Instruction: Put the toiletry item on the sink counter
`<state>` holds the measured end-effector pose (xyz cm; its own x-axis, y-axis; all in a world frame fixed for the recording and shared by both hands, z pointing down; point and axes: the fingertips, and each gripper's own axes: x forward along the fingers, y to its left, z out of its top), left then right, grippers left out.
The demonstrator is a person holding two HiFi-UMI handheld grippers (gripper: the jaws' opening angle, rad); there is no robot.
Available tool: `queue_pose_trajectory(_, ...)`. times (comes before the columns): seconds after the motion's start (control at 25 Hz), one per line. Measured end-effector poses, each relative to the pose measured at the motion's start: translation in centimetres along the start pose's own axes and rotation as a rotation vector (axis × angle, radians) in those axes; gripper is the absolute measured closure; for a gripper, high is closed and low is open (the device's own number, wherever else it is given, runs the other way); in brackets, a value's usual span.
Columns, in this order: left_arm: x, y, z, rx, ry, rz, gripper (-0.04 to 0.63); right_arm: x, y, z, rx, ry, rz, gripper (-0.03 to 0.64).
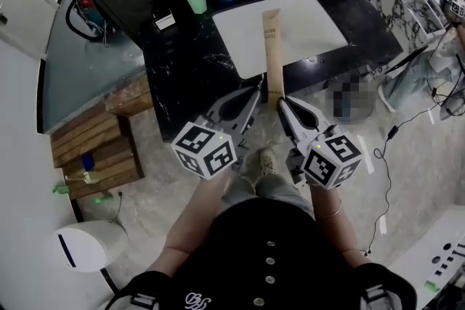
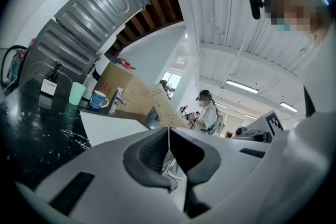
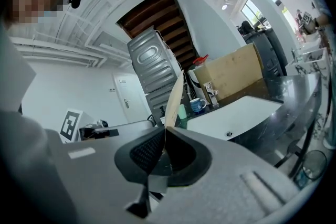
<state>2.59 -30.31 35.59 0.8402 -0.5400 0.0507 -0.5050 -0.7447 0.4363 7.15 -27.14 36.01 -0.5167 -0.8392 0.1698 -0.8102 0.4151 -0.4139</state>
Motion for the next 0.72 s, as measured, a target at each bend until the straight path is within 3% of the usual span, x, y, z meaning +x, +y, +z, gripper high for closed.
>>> queue_pose_trajectory(0.28, 3.5, 2.1, 0.9, -0.012, -0.018, 0.036, 0.578, 2.2, -3.3, 1.6, 0.004, 0.029, 0.027, 0.611)
queue_pose_trajectory(0.72, 7.5, 4.7, -1.6, -0.084, 0.027, 0.076, 0.578, 3.9, -8.4, -0.3, 0.092, 0.103, 0.025, 0.611)
